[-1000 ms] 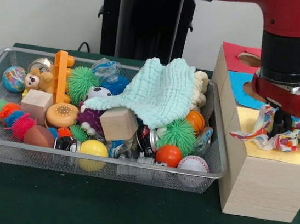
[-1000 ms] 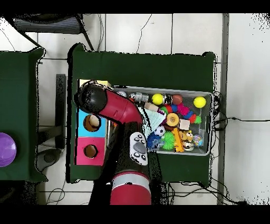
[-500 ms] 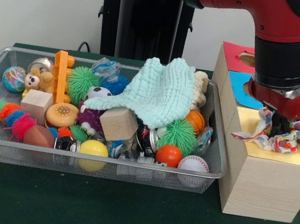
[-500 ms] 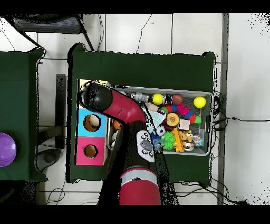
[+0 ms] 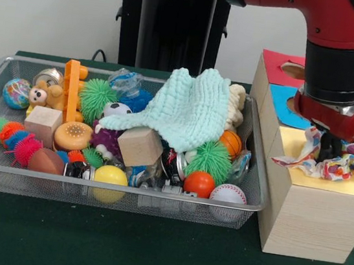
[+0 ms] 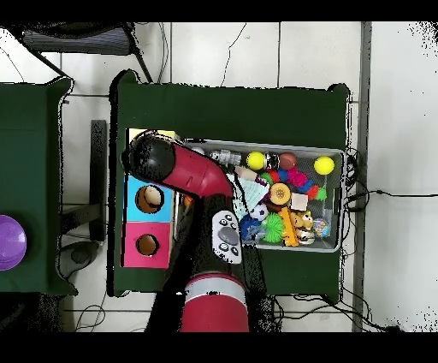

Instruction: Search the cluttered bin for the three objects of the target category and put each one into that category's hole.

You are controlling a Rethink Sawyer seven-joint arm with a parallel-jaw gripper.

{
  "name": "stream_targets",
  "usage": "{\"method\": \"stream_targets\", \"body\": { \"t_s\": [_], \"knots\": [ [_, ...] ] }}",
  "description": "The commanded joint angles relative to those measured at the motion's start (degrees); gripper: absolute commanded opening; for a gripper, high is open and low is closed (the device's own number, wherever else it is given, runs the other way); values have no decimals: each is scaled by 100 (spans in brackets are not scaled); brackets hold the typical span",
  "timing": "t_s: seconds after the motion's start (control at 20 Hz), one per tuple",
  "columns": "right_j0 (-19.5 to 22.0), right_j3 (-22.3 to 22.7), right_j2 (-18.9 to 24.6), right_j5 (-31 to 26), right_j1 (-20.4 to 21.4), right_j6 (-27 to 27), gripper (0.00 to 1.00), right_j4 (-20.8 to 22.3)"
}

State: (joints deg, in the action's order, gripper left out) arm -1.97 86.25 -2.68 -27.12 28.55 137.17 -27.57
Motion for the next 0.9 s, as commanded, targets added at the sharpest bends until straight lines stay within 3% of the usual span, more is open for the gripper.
{"method": "stream_targets", "body": {
  "t_s": [0.05,0.4,0.7,0.9],
  "knots": [
    [-410,-384,-744,-1126,-729,418,0,932],
    [-420,-334,-874,-1414,-789,264,0,1318],
    [-278,-183,-506,-1217,-917,168,0,1278],
    [-121,-69,-148,-760,-1021,30,0,1181]
  ]
}}
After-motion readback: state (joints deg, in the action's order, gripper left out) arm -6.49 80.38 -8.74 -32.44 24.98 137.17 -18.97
